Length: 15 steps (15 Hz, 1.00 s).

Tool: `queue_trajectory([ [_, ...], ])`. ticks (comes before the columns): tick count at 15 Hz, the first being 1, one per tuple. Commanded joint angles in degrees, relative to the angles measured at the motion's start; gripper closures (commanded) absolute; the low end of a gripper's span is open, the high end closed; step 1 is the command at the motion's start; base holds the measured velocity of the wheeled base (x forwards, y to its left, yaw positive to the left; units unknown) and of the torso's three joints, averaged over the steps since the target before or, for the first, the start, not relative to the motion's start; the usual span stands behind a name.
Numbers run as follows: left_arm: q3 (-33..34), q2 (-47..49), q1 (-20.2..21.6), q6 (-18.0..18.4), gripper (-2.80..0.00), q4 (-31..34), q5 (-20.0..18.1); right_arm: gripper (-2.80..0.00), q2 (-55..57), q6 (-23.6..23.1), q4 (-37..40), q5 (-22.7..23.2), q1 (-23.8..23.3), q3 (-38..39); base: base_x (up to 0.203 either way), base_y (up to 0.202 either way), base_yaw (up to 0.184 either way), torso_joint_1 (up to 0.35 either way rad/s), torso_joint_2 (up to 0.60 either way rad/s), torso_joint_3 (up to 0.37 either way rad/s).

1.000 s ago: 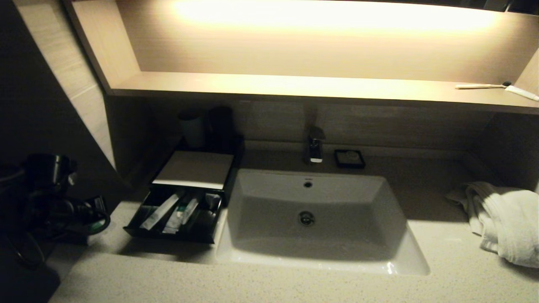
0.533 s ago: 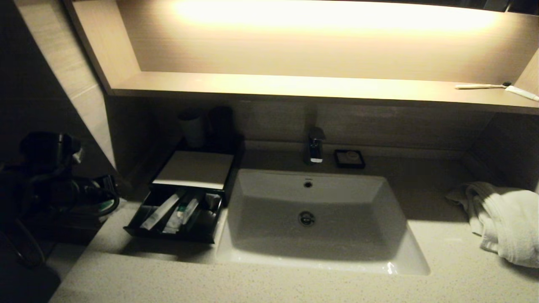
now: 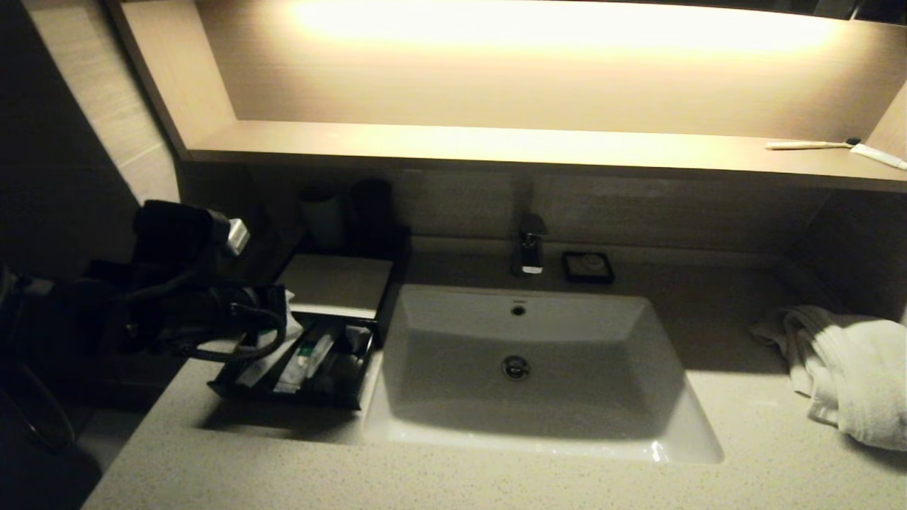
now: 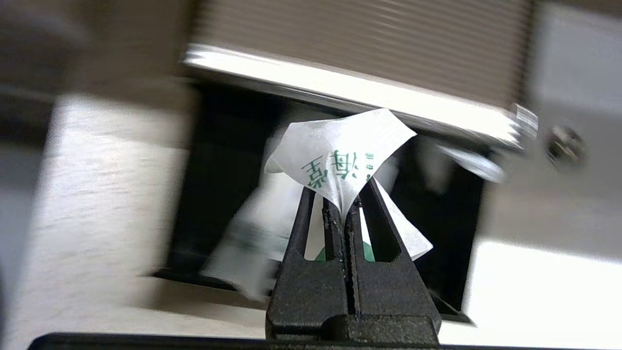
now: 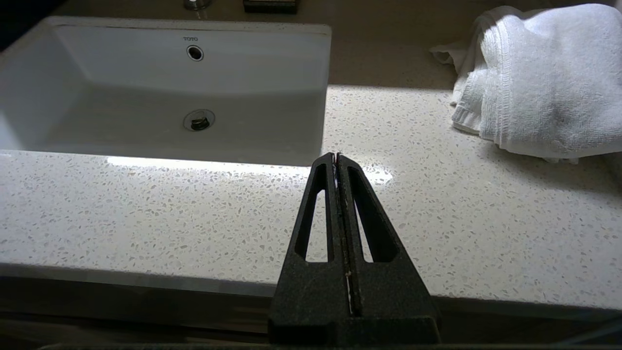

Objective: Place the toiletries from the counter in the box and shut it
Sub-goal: Place the bathroom toiletry into the drawer

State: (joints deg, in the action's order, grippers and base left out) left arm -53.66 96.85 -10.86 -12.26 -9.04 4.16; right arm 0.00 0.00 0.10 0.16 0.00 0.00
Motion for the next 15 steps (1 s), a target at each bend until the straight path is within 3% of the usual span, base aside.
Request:
queue_trajectory([
  [1,0.16,0.2,-3.02,1.28,0.0,0.0,0.06,0.0,0.0,0.0,0.0,-0.04,0.0,0.0,0.0,0.0,0.0,0.0,0.0,0.0],
  [10,4.12,3.91,-6.61,6.91,0.0,-0.28,-0.07,0.0,0.0,0.0,-0.01,0.02,0.0,0.0,0.0,0.0,0.0,0.0,0.0,0.0],
  [15,5.48,4.35,-9.3,7.07,0.0,-0.27,0.06,0.0,0.0,0.0,-0.01,0.02,0.0,0.0,0.0,0.0,0.0,0.0,0.0,0.0],
])
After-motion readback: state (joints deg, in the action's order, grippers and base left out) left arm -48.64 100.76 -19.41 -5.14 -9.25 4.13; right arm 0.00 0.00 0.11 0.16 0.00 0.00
